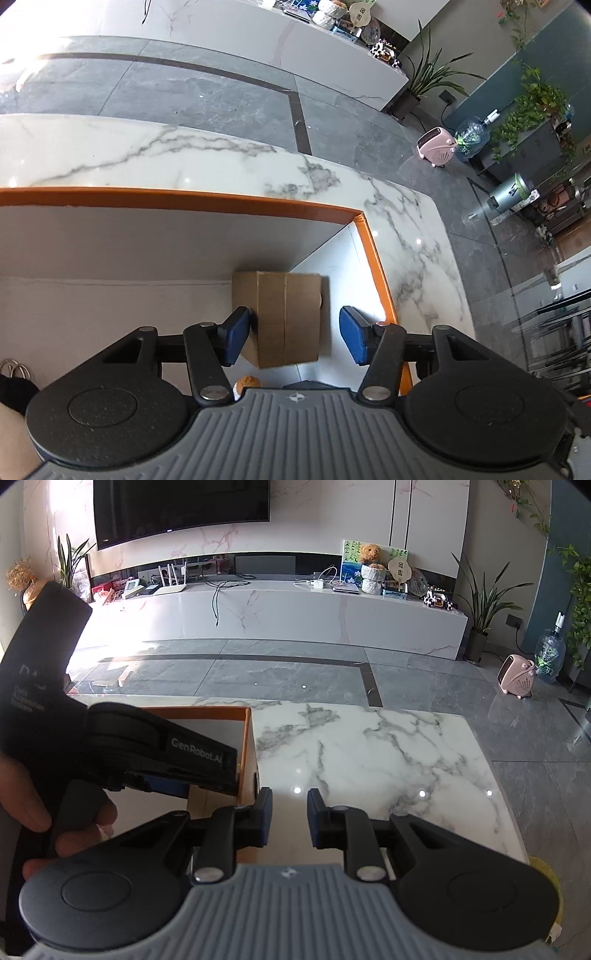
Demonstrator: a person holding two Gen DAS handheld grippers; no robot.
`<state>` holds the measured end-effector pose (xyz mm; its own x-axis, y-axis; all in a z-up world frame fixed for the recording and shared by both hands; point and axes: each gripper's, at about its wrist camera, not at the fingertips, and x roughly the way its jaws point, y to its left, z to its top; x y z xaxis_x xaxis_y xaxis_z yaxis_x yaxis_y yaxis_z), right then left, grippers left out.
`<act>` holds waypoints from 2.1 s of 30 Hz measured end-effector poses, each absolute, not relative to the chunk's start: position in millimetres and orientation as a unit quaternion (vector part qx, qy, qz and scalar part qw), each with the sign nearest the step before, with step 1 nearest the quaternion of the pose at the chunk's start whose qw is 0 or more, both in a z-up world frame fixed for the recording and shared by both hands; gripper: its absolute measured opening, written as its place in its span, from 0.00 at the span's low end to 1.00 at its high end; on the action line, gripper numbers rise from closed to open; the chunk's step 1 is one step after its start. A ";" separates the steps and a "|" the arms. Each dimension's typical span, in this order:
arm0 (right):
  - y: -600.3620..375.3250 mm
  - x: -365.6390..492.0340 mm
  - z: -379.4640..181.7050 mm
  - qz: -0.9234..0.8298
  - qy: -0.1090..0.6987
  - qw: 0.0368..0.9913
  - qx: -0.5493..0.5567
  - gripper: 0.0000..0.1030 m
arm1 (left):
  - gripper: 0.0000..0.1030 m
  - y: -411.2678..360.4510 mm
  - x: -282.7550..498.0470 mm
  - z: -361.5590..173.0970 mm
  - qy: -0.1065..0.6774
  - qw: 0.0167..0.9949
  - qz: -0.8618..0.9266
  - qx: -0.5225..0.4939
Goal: Organize objects
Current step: 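Release the brown box in the orange box while the right drops the grey case inside, then grasp the pink wallet with the left gripper while the right moves to the photo card box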
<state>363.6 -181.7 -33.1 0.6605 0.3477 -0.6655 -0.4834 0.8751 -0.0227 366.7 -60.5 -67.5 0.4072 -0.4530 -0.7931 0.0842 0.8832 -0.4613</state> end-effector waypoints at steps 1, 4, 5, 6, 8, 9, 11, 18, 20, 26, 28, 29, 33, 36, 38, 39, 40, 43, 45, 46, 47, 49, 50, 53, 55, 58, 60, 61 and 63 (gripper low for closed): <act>-182.0 362.8 -33.3 0.230 0.342 0.906 -0.099 0.21 | 0.61 -59.2 366.1 -66.2 0.520 0.819 -0.162 -0.181; -182.0 361.1 -33.7 0.231 0.342 0.905 -0.099 0.21 | 0.50 -56.0 368.1 -66.8 0.523 0.818 -0.156 -0.180; -182.2 360.8 -33.6 0.231 0.342 0.906 -0.099 0.21 | 0.49 -55.1 369.6 -68.0 0.524 0.817 -0.156 -0.184; -182.3 361.0 -33.6 0.231 0.342 0.906 -0.099 0.21 | 0.49 -53.8 371.1 -68.9 0.523 0.817 -0.155 -0.189; -182.1 360.7 -33.5 0.231 0.342 0.906 -0.099 0.21 | 0.49 -51.9 375.1 -68.5 0.513 0.823 -0.149 -0.191; -181.8 360.7 -33.5 0.231 0.341 0.906 -0.099 0.21 | 0.49 -51.8 377.4 -67.8 0.507 0.828 -0.144 -0.191; -180.5 362.7 -34.9 0.232 0.340 0.906 -0.101 0.21 | 0.49 -54.1 382.5 -67.4 0.502 0.832 -0.144 -0.185; -174.1 369.8 -39.7 0.239 0.344 0.903 -0.098 0.21 | 0.37 -57.2 389.0 -79.7 0.511 0.827 -0.154 -0.176; -173.2 370.2 -41.6 0.238 0.345 0.902 -0.101 0.21 | 0.35 -54.7 387.5 -81.5 0.512 0.823 -0.162 -0.183; -172.8 369.1 -46.6 0.237 0.351 0.900 -0.102 0.21 | 0.30 -52.2 381.4 -79.3 0.530 0.810 -0.177 -0.181; -172.1 368.4 -46.2 0.239 0.351 0.900 -0.103 0.21 | 0.30 -53.0 379.8 -79.4 0.533 0.807 -0.186 -0.173; -171.5 367.9 -45.5 0.240 0.352 0.899 -0.103 0.21 | 0.30 -53.4 379.5 -79.1 0.536 0.805 -0.191 -0.169; -170.7 364.9 -41.5 0.238 0.350 0.899 -0.110 0.21 | 0.29 -55.4 376.5 -78.1 0.546 0.799 -0.196 -0.159; -172.3 361.4 -37.0 0.236 0.347 0.901 -0.112 0.21 | 0.30 -55.4 367.2 -68.0 0.525 0.818 -0.187 -0.145; -173.7 357.2 -31.8 0.234 0.342 0.903 -0.115 0.21 | 0.30 -52.9 358.8 -56.2 0.512 0.826 -0.191 -0.140; -174.8 354.1 -28.0 0.234 0.339 0.904 -0.115 0.21 | 0.30 -51.7 353.5 -49.7 0.505 0.830 -0.194 -0.137; -175.7 351.4 -24.8 0.234 0.337 0.905 -0.115 0.21 | 0.30 -49.7 346.9 -41.0 0.497 0.835 -0.196 -0.130; -178.3 339.3 -12.8 0.238 0.330 0.907 -0.111 0.21 | 0.30 -44.0 321.9 -17.5 0.476 0.848 -0.202 -0.111; -179.8 327.4 -4.3 0.246 0.323 0.908 -0.107 0.21 | 0.30 -38.2 302.0 -2.2 0.464 0.854 -0.209 -0.105; -180.5 320.8 -0.5 0.250 0.320 0.908 -0.105 0.21 | 0.30 -35.5 292.2 5.7 0.457 0.858 -0.213 -0.102; -181.3 312.8 3.4 0.256 0.317 0.907 -0.103 0.21 | 0.30 -32.5 281.5 12.6 0.448 0.862 -0.216 -0.098; -183.9 297.4 10.1 0.268 0.313 0.906 -0.095 0.21 | 0.30 -28.1 260.6 25.2 0.432 0.870 -0.221 -0.088; -185.4 288.9 13.1 0.273 0.312 0.906 -0.089 0.21 | 0.30 -25.2 247.5 31.8 0.421 0.875 -0.224 -0.083; -190.7 263.2 20.5 0.292 0.305 0.904 -0.070 0.22 | 0.30 -18.5 213.8 45.5 0.397 0.886 -0.231 -0.065; -194.7 243.1 23.9 0.304 0.299 0.902 -0.062 0.22 | 0.30 -13.4 190.2 51.1 0.383 0.891 -0.240 -0.052; -201.3 216.5 22.2 0.316 0.295 0.900 -0.050 0.31 | 0.30 -7.0 159.6 50.9 0.376 0.892 -0.248 -0.028; -204.6 199.3 16.6 0.323 0.302 0.896 -0.046 0.31 | 0.30 -4.5 144.2 45.0 0.380 0.891 -0.248 -0.006; -206.0 192.1 12.0 0.324 0.308 0.893 -0.043 0.31 | 0.30 -4.0 135.8 41.0 0.383 0.892 -0.241 0.010; -208.6 179.9 -0.1 0.328 0.325 0.886 -0.036 0.31 | 0.32 -1.0 122.5 31.1 0.390 0.892 -0.224 0.031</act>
<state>179.9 -208.6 -0.1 0.5732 0.5582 -0.5998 -0.6048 0.7822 0.1499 122.5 -1.0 31.1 0.5944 -0.3767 -0.7105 0.4245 0.8974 -0.1207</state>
